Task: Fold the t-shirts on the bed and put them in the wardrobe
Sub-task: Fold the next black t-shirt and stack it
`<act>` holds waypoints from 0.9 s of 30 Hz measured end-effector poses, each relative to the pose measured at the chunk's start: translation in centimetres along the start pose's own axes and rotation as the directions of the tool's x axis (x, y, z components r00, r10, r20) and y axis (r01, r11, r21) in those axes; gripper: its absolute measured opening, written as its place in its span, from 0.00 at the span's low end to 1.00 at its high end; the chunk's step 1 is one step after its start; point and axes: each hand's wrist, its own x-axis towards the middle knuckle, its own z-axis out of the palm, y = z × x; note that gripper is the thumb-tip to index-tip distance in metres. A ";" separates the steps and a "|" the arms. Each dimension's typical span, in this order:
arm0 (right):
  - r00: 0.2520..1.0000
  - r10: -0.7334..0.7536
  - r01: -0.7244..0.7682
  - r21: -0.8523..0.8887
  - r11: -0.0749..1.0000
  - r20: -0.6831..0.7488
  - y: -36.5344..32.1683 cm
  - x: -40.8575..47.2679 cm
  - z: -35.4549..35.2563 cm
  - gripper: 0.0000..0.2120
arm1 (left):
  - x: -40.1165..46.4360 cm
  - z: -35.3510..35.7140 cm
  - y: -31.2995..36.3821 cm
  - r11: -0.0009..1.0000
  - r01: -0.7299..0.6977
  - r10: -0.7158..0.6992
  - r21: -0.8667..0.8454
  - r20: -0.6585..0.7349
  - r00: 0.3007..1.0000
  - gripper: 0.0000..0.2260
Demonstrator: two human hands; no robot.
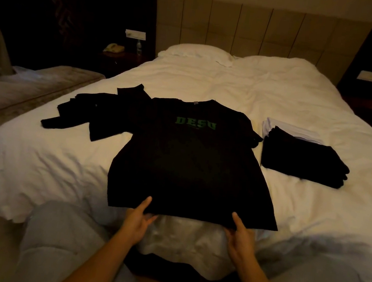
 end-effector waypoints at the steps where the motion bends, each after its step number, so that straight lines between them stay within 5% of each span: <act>1: 1.000 0.014 -0.014 0.015 1.000 -0.004 0.0 0.1 -0.1 0.06 | 0.0 0.1 -0.2 0.999 -0.032 0.032 0.007 -0.007 0.999 0.23; 6: 1.000 0.006 -0.005 0.014 1.000 -0.023 -0.4 -0.7 0.2 0.05 | -0.6 1.2 -0.2 0.985 -0.172 0.171 -0.018 -0.038 0.985 0.21; 11: 0.999 0.053 -0.053 -0.021 0.998 0.005 0.3 -0.5 0.1 0.05 | -1.7 1.5 -0.7 0.985 -0.134 0.126 0.105 0.072 0.989 0.12; 15: 0.999 0.029 -0.030 -0.029 0.999 -0.019 0.4 -0.2 -0.1 0.06 | -1.2 1.0 -1.2 0.977 -0.127 0.131 0.170 -0.011 0.991 0.13; 20: 0.990 0.138 -0.125 -0.416 0.901 0.003 0.3 -1.5 -0.1 0.10 | -2.5 1.3 -1.3 0.909 -0.060 0.100 0.413 -0.076 0.992 0.16; 24: 0.983 0.130 -0.033 -0.571 0.820 0.131 -1.4 -2.9 2.4 0.13 | -3.3 4.5 -0.2 0.740 -0.324 0.326 0.590 0.108 0.939 0.19; 27: 0.962 -0.081 0.213 -0.534 0.818 0.260 -3.3 -2.6 4.6 0.09 | -3.9 7.3 0.4 0.607 -0.493 0.416 0.623 0.280 0.865 0.16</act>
